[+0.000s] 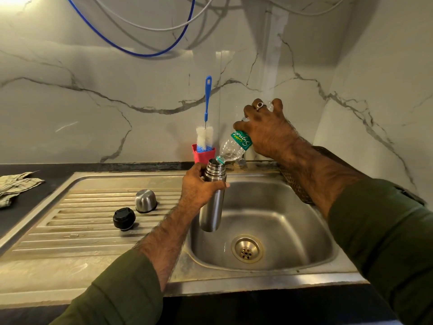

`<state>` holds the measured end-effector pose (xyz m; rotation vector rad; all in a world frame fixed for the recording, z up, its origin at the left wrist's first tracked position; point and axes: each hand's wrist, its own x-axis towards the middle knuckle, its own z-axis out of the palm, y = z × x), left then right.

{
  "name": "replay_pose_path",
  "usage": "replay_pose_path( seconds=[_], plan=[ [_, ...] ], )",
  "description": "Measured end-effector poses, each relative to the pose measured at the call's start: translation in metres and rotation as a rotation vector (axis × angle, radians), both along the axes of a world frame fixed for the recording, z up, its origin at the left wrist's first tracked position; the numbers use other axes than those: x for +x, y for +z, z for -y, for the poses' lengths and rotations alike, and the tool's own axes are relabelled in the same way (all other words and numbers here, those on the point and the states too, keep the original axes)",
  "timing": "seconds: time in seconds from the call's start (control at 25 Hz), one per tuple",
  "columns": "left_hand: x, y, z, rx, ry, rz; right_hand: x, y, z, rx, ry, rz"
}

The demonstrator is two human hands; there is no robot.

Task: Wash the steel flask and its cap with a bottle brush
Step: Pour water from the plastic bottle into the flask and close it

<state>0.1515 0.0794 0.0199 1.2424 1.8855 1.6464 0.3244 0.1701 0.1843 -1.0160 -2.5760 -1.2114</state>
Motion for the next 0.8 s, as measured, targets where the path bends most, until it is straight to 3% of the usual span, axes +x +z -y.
replay_pose_path(
  seconds=[0.48, 0.8],
  plan=[
    [-0.002, -0.008, -0.002, -0.045, 0.006, -0.008, -0.006, -0.008, 0.005, 0.279, 0.35, 0.044],
    [-0.002, -0.004, 0.001, -0.036, 0.002, -0.024, -0.014, -0.011, 0.007, 0.261, 0.33, 0.012]
  ],
)
